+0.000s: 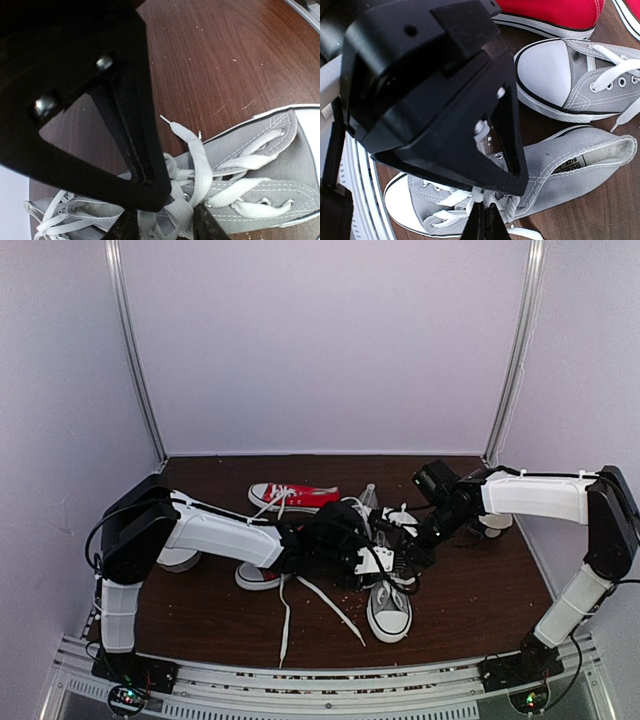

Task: Tie the shoes
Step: Adjust the half-tied shoelace on the shoe.

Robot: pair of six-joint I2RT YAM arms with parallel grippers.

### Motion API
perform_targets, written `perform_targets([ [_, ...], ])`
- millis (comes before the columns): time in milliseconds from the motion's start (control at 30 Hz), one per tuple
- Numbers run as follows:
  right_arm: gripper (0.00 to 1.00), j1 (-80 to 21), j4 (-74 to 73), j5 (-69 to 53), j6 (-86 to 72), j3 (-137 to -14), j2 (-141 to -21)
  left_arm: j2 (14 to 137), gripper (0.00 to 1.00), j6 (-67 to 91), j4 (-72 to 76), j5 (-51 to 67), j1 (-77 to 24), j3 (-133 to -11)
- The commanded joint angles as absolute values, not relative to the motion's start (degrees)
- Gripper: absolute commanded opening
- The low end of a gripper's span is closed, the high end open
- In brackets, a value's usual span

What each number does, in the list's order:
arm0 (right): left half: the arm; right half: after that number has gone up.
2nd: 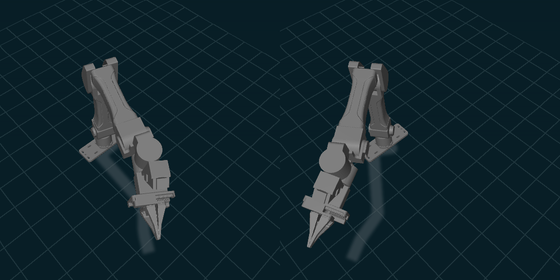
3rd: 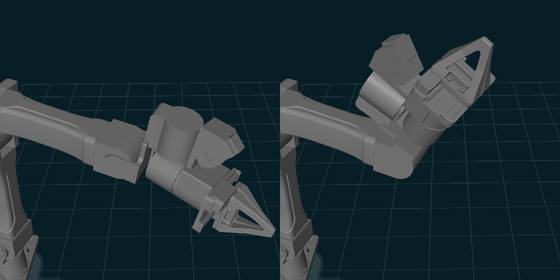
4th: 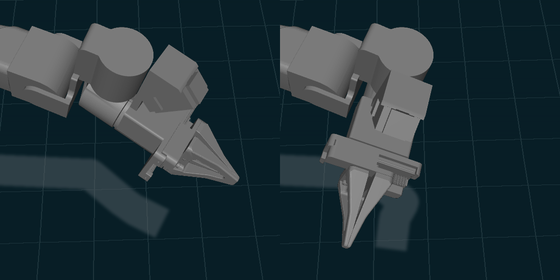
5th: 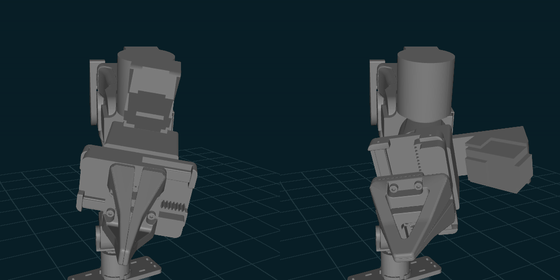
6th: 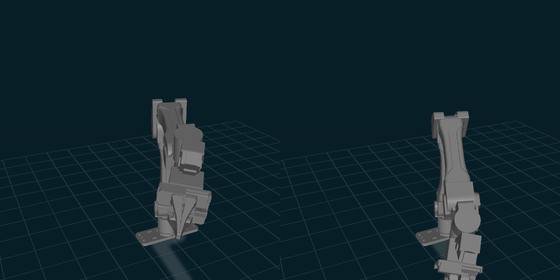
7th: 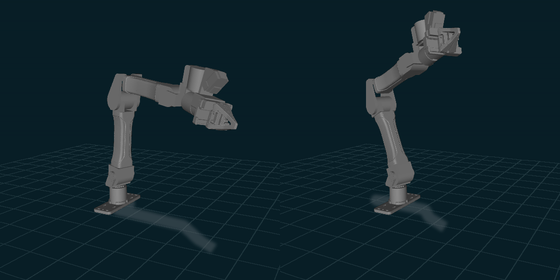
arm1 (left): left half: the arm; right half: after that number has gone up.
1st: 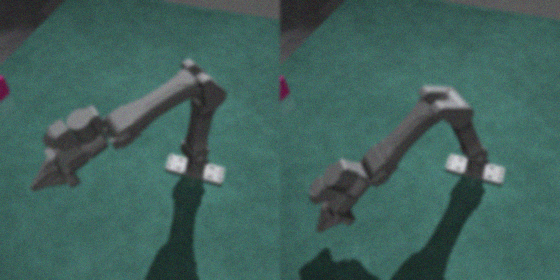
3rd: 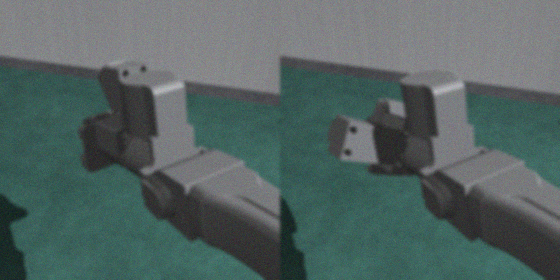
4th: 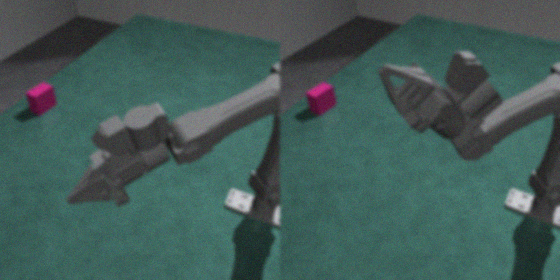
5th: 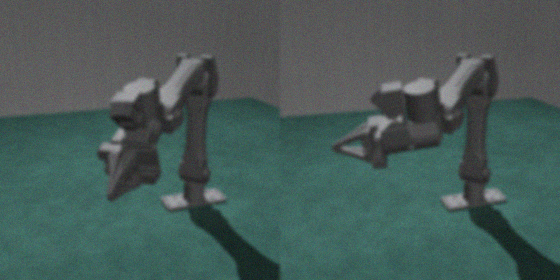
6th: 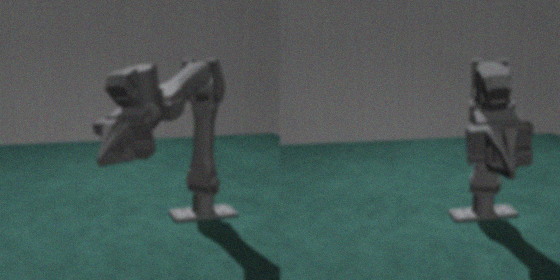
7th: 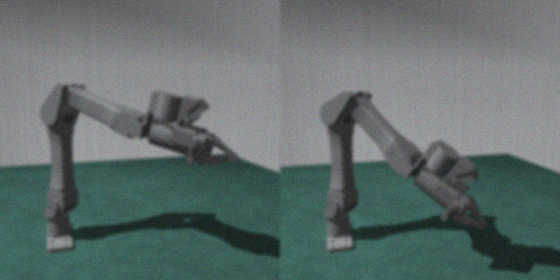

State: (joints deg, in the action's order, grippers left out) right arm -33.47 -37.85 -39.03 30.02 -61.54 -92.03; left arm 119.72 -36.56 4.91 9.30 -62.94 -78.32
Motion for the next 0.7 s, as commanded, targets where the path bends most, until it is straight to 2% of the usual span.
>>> perform_targets([
  [0, 0.0, -33.75, -38.64, -39.95, 29.77, -61.18, -90.21, 120.64, 0.34, -36.18, 7.46, 9.76, -62.58, -79.2],
  [100, 0.0, -33.75, -39.01, -39.9, 29.96, -61.24, -90.13, 120.59, 0.19, -35.83, 7.54, 9.44, -62.58, -78.98],
  [333, 0.0, -33.76, -39.67, -39.35, 30.05, -61.22, -89.62, 119.72, 0.01, -34.52, 8.79, 9.66, -62.5, -78.08],
  [533, 0.0, -33.75, -40.94, -39.29, 30.51, -60.98, -89.11, 118.79, 0.0, -30.69, 12.02, 10.16, -61.62, -76.45],
  [567, 0.02, -33.83, -41.5, -39.94, 31.06, -61.05, -89.05, 118.93, 0.0, -30.63, 12.24, 9.16, -61.61, -76.46],
  [633, 0.16, -33.75, -42.35, -40.67, 31.9, -61.12, -88.49, 118.98, 0.0, -30.53, 12.7, 7.5, -61.63, -76.27],
  [667, 0.18, -33.64, -42.54, -40.73, 32.32, -61.14, -87.79, 118.97, 0.0, -30.49, 12.94, 7.14, -61.61, -76.14],
])
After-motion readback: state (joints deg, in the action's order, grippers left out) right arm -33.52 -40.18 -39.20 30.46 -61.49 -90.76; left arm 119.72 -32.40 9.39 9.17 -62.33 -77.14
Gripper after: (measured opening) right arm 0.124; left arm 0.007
